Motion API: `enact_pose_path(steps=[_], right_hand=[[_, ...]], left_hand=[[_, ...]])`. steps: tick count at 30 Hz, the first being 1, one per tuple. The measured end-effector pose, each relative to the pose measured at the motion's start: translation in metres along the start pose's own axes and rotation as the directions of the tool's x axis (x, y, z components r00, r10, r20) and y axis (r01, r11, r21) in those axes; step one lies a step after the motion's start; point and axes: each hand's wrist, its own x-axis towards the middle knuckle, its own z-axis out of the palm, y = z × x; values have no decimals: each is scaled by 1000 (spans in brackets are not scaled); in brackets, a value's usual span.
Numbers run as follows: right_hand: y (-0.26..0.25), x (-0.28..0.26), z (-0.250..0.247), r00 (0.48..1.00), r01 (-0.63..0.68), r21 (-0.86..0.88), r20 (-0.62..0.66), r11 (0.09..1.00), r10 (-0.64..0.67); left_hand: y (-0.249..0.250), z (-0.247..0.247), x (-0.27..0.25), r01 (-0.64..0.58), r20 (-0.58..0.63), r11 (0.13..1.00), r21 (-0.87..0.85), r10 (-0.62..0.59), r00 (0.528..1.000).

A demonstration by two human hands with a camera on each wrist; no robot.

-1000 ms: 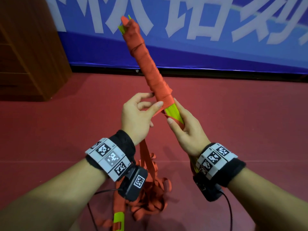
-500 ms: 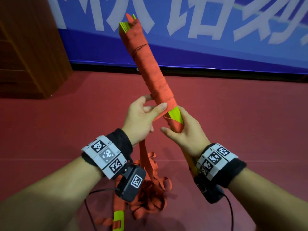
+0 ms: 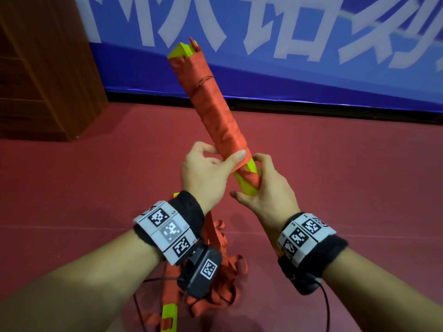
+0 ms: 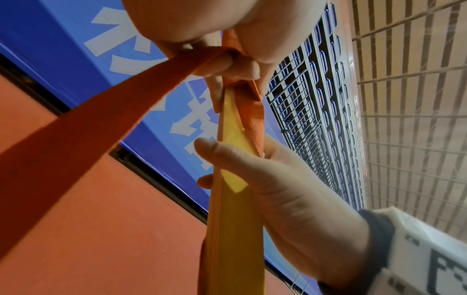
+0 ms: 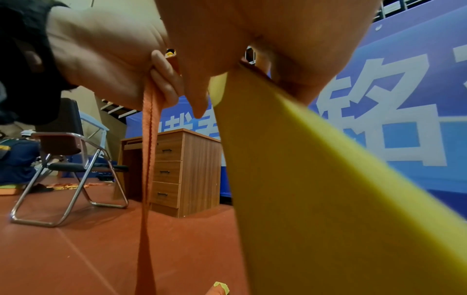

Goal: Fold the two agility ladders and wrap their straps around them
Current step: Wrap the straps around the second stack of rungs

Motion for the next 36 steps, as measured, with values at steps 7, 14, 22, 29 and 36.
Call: enact_pose_path(steps=[7,14,22,29,36], right_hand=[[-2,0,-5,999,0,-54,-41,999,-2],[-3,0,-10,992,-1,-89,-129,996,-10],[2,0,-14,974,24,-120,-222,992,-50],[6,0,-17,968,36,-77,-246,996,-54],[6,2,-15,961,17,115,-275,993,15]], left_hand=[[0,0,-2,29,4,1000,-4,-29,1000],[8,0,-10,24,38,999,-46,-22,999],[13,-2,-12,-25,77,999,-24,27,997],[10,0,-11,-29,74,997,-69,34,997],[10,1,-13,-10,65,995,-100,16,998]])
